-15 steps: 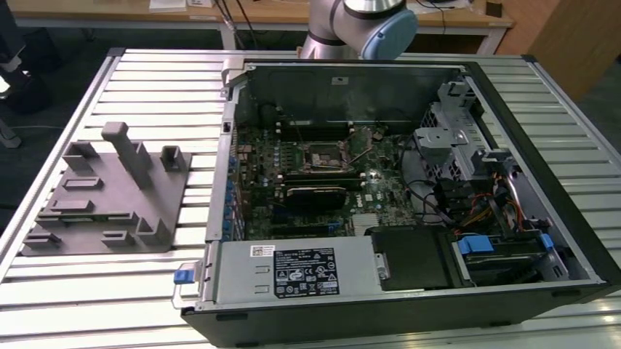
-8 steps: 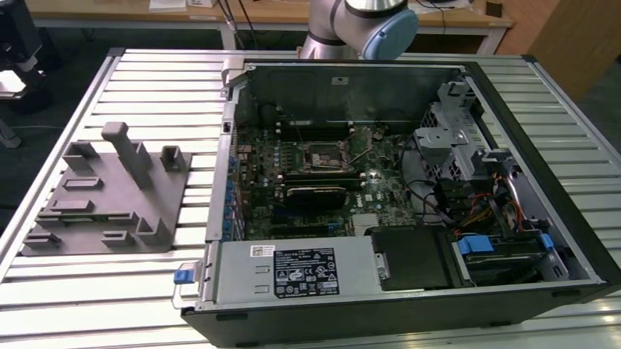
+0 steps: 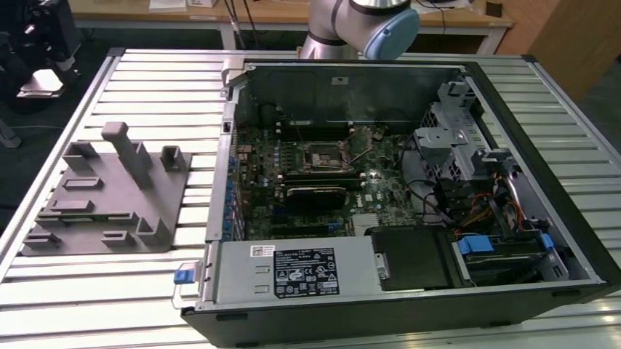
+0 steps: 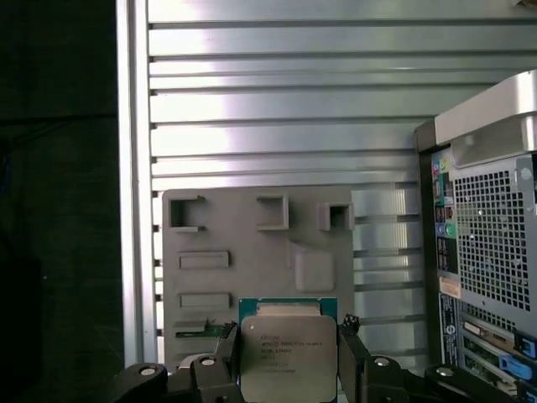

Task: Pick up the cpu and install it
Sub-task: 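Pick up the cpu and move it towards the insertion slot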

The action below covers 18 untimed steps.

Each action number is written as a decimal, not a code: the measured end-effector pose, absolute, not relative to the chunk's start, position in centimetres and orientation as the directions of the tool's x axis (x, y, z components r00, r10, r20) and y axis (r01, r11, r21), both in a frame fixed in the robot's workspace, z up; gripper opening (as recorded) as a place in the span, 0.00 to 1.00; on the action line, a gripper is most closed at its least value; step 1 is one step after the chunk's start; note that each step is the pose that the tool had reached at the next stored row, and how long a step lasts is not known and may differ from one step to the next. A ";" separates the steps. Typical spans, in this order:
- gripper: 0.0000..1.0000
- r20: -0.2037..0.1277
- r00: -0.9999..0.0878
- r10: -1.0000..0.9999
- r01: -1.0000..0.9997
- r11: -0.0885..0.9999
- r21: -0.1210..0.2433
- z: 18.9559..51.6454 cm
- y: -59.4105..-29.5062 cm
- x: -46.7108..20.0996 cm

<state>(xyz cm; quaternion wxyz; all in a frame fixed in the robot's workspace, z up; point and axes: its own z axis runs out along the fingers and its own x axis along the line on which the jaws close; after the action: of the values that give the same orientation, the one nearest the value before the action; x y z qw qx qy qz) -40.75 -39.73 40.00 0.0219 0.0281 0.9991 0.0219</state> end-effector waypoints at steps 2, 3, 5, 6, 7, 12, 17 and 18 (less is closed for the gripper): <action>0.55 -0.043 -0.997 0.057 0.055 0.997 0.045 40.0 -39.7 -40.3; 0.55 -0.043 -0.997 0.057 0.055 0.997 0.045 40.0 -39.7 -40.0; 0.55 -0.042 -0.997 0.057 0.055 0.997 0.045 40.0 -39.6 -39.5; 0.55 -0.043 -0.997 0.057 0.055 0.997 0.045 40.0 -39.6 -39.2; 0.55 -0.043 -0.997 0.057 0.055 0.997 0.045 40.0 -39.6 -39.0; 0.55 -0.043 -0.997 0.057 0.055 0.997 0.045 40.0 -39.5 -37.7; 0.55 -0.042 -0.997 0.057 0.055 0.997 0.045 40.0 -39.4 -36.5; 0.55 -0.042 -0.997 0.057 0.055 0.997 0.045 40.0 -39.4 -36.2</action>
<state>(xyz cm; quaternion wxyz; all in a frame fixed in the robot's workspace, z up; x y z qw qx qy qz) -36.21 -39.43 40.00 0.0219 0.0281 0.9991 0.0218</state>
